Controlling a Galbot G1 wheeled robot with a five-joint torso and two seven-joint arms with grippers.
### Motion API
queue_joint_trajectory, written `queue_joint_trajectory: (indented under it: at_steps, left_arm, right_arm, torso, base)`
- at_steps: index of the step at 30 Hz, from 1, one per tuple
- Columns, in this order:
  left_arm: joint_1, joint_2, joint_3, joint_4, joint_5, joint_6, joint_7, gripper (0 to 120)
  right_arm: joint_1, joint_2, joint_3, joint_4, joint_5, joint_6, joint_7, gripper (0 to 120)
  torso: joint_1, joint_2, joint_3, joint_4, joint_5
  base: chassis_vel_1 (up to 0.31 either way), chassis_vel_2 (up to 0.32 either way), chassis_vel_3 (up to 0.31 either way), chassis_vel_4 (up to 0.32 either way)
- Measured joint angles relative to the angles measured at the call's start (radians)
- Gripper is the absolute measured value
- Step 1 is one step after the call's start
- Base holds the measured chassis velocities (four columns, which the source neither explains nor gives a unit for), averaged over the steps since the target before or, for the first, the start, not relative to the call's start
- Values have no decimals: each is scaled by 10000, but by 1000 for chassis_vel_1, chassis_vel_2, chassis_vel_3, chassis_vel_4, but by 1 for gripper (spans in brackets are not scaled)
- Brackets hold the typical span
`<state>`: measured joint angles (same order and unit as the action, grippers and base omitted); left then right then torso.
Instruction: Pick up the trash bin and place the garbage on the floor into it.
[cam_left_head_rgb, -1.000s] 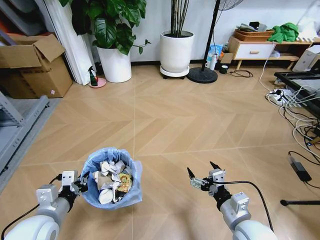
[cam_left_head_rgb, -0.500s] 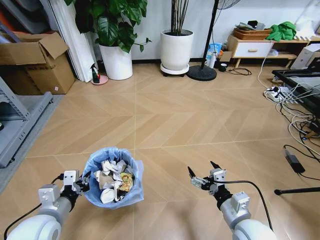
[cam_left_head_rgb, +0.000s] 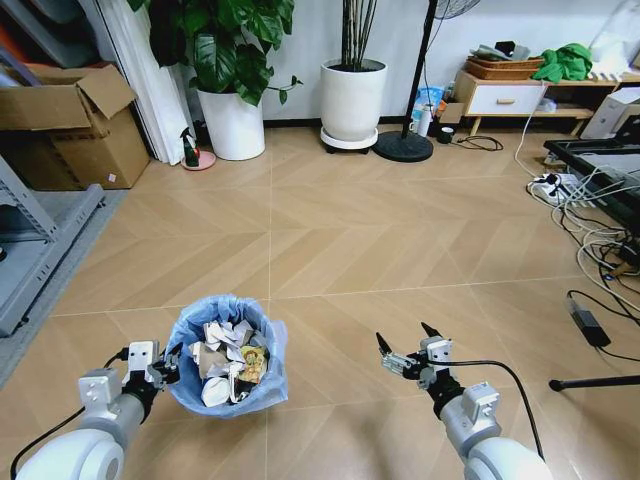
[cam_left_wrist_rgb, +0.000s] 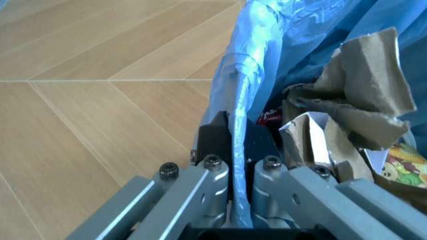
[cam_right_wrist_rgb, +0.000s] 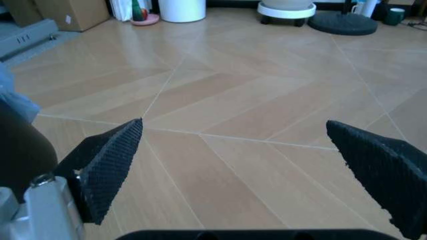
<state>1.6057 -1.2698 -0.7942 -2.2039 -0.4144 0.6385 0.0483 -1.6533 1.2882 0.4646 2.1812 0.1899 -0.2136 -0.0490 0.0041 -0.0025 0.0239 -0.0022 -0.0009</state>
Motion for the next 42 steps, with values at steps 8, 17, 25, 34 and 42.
queue_joint_trajectory:
  at_steps: [8, 17, 25, 34, 42]
  left_arm:
    - [1, -6, 5, 10, 10, -2, 0, 0]
    - [-34, 18, 57, 48, 14, -11, -1, 0]
    - [-59, 28, 85, 75, 13, -11, -21, 0]
    - [-401, 11, 180, 266, -656, 426, -1416, 0]
    - [-974, 130, 876, 899, -1440, 929, -3368, 0]
  right_arm:
    - [23, -4, -24, -1, 0, -15, -7, 100]
    - [28, -27, -26, -12, -2, -27, -14, 100]
    - [63, -19, -40, -55, 0, -11, -17, 100]
    - [145, -11, -79, -126, 322, 94, 7, 100]
    - [65, -3, -9, -137, 287, 138, 34, 100]
  torso:
    - [0, 0, 0, 0, 0]
    - [-1, 0, 0, 0, 0]
    - [-1, 0, 0, -1, 0]
    - [-1, 0, 0, 0, 0]
    - [-1, 0, 0, 1, 1]
  base:
    - [0, 0, 0, 0]
    - [-6, -3, 1, 2]
    - [-35, -21, 38, 29]
    - [0, 0, 0, 0]
    - [0, 0, 0, 0]
